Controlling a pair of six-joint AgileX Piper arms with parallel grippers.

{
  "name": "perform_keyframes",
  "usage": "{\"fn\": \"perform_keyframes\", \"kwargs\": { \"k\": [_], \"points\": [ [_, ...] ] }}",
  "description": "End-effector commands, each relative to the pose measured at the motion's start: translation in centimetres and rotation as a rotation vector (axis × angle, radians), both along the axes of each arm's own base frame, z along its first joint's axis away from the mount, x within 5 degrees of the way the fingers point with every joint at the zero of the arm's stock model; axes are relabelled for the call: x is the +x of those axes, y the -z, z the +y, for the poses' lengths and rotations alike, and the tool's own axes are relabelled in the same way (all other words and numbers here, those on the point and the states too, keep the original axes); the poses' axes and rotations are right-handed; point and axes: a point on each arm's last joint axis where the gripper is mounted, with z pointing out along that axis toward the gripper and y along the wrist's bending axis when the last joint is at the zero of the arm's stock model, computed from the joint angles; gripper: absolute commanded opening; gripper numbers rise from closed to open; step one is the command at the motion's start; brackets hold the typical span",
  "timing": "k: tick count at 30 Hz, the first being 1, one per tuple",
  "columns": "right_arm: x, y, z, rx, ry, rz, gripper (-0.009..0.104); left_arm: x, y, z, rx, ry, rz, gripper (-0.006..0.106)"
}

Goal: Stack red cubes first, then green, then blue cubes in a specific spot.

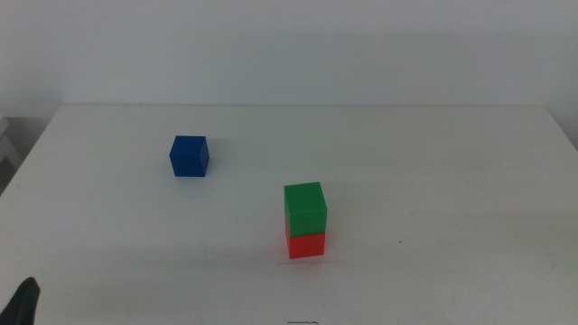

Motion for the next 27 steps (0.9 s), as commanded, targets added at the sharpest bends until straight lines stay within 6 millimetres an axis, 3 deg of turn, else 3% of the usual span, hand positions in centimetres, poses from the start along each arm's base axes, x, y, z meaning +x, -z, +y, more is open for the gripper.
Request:
{"fn": "perform_keyframes", "kwargs": {
  "k": [1, 5, 10, 14, 21, 27],
  "points": [
    [0.3, -1.3, 0.1, 0.035, 0.002, -0.082, 0.087, 0.1, -2.6, 0.0, -0.023, 0.002, -0.092, 0.092],
    [0.3, -1.3, 0.1, 0.035, 0.002, -0.082, 0.087, 1.8, -6.9, 0.0, -0.031, 0.003, -0.005, 0.092],
    [0.3, -1.3, 0.1, 0.035, 0.002, -0.081, 0.087, 6.7, -13.2, -0.2, -0.072, 0.012, 0.211, 0.092],
    [0.3, -1.3, 0.1, 0.035, 0.002, -0.081, 0.087, 10.0, -16.2, -0.2, -0.071, 0.019, 0.332, 0.092],
    [0.3, -1.3, 0.1, 0.035, 0.002, -0.081, 0.087, 15.3, -18.0, -0.3, -0.086, 0.029, 0.529, 0.092],
    [0.3, -1.3, 0.1, 0.035, 0.002, -0.081, 0.087, 19.5, -18.4, -0.8, -0.143, 0.058, 0.622, 0.092]
  ]
}}
